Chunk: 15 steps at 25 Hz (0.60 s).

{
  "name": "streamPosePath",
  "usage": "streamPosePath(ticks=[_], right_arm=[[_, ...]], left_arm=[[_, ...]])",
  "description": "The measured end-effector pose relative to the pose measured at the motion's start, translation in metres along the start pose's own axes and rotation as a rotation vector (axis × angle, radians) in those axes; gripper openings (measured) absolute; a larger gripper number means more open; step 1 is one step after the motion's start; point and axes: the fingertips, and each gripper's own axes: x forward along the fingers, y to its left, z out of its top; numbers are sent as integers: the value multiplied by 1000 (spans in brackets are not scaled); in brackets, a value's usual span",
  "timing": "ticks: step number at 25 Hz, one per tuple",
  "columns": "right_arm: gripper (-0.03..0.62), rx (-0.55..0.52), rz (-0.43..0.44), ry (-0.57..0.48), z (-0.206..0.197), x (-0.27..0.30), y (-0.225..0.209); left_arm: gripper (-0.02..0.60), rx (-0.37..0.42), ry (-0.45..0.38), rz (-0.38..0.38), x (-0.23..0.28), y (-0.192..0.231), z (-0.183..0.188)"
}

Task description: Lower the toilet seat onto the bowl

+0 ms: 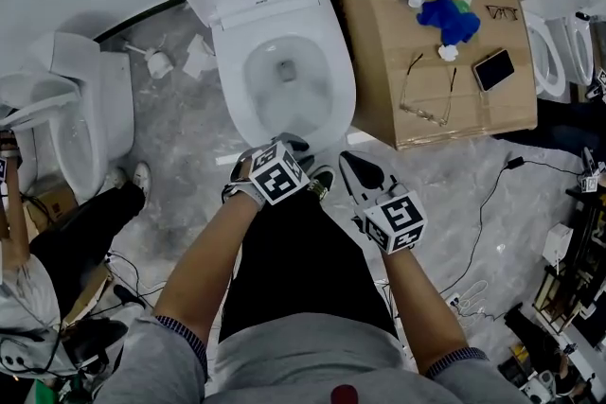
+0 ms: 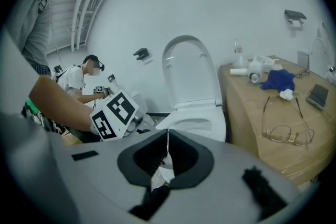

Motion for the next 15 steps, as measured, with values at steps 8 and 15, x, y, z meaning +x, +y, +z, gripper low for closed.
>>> streamPosePath(ticks=[8,15], right_arm=[[14,32,-14,18,-28,12,-10],[14,56,-25,31,-48,21,-18]], left_arm=[[117,-10,11,-17,26,-2,-16],[117,-30,19,-37,50,2,-31]])
